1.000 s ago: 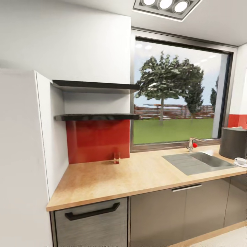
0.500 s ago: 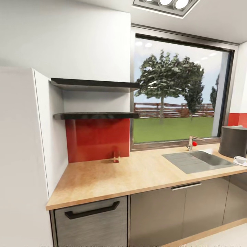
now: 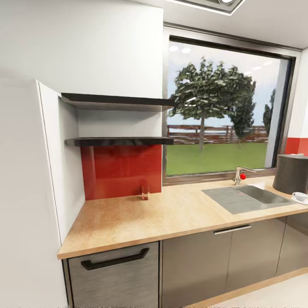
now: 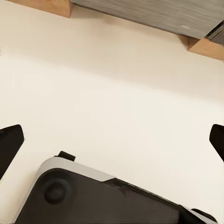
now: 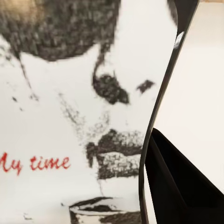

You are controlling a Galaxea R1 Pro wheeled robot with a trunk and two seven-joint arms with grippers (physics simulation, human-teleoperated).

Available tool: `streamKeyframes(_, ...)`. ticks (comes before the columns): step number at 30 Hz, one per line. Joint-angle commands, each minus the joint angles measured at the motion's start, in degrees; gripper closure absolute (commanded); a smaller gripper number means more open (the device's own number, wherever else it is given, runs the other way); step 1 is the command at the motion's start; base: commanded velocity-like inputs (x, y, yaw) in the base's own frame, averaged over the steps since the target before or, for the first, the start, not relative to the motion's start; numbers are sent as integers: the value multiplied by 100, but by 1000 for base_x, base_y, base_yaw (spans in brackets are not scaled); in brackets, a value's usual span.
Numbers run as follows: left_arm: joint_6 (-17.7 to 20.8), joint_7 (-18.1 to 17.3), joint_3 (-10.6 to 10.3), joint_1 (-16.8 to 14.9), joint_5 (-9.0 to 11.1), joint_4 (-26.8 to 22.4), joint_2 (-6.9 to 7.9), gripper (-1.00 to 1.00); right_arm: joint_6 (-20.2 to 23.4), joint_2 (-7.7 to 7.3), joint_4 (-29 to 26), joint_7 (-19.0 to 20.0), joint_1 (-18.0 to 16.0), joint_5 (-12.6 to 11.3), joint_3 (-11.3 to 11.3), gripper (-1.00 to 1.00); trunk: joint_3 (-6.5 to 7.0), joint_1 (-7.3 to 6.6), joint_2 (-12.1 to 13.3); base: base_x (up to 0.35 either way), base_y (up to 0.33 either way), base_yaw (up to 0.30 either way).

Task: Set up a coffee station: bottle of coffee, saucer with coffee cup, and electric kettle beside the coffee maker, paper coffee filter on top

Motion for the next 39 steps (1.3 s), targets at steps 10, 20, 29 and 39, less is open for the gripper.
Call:
streamKeyframes(10, 17, 13, 3, 4, 83, -25, 14, -100, -29, 127, 31, -4, -4, -86, 30, 100, -94, 2, -4, 0, 0, 0)
streamKeyframes(20, -7, -489, -38, 4, 53, -6, 5, -100, -21, 94, 37, -11, 120, -86, 23, 100, -186, 2, -4, 0, -3, 0)
streamKeyframes(29, 33, -470, -5, 4, 104, 5, 12, -100, -8, 100, 37, -13, 126, -92, 28, 100, -206, 2, -4, 51, -238, 0)
streamKeyframes(39, 30, -470, 28, 4, 128, 5, 5, -100, -8, 103, 37, -18, 126, -88, 29, 100, -206, 2, -4, 29, -292, 29)
